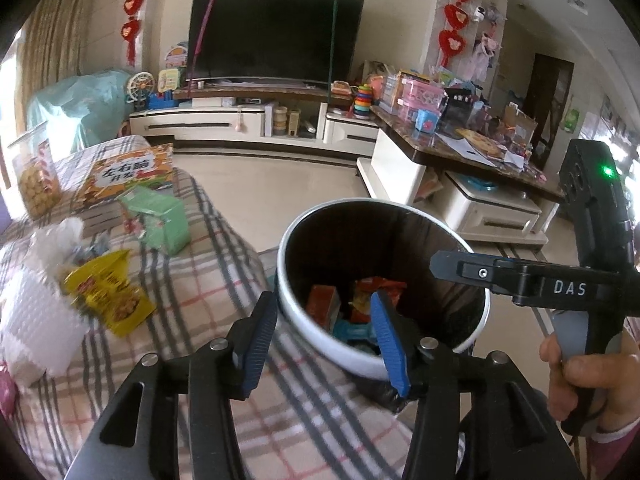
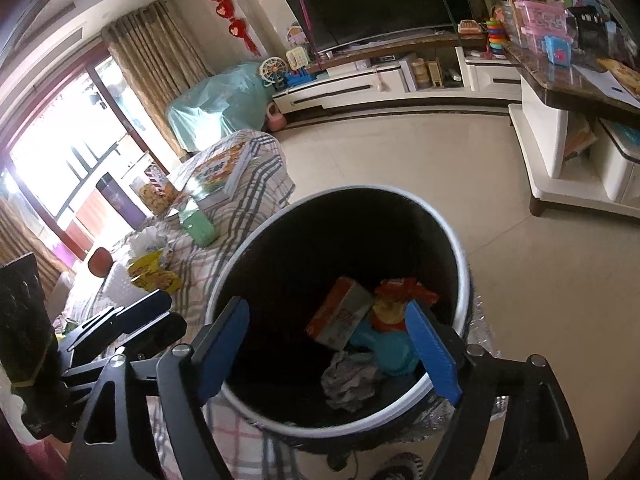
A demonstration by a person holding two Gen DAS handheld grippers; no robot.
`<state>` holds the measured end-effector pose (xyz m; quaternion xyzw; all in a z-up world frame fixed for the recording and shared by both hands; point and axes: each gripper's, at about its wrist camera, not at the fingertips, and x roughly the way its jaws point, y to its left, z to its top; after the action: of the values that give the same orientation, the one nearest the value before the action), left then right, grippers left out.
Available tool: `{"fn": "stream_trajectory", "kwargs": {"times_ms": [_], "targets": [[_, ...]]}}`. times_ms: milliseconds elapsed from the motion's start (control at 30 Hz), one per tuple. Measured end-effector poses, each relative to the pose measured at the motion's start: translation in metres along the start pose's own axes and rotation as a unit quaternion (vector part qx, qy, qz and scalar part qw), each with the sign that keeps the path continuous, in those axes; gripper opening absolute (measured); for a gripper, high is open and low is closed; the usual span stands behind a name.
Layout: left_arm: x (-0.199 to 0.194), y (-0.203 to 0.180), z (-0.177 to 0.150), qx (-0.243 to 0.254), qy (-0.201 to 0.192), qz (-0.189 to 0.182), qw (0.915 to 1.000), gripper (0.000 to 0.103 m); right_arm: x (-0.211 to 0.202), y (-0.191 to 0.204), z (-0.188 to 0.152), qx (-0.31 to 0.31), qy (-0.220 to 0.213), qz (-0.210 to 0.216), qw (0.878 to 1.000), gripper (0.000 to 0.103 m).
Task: Collect trash
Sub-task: 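Move both open grippers back over the table toward the remaining trash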
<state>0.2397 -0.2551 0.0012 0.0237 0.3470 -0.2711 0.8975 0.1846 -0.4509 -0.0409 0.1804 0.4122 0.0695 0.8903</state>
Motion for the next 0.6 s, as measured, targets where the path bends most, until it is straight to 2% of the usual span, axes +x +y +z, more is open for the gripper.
{"fn": "stream_trajectory", "kwargs": {"times_ms": [233, 600], "targets": [[-0.029, 0.027, -0.029, -0.026, 0.001, 0.011, 0.9996, 0.05, -0.001, 0.028, -0.016, -0.002, -0.002, 0.023, 1.0, 0.088], [-0.084, 0.075, -0.07, -0.094, 0.0, 0.057, 0.9939, 0.05, 0.021, 0.085, -0.04, -0.023, 0.018, 0.065, 0.997, 0.088]]}}
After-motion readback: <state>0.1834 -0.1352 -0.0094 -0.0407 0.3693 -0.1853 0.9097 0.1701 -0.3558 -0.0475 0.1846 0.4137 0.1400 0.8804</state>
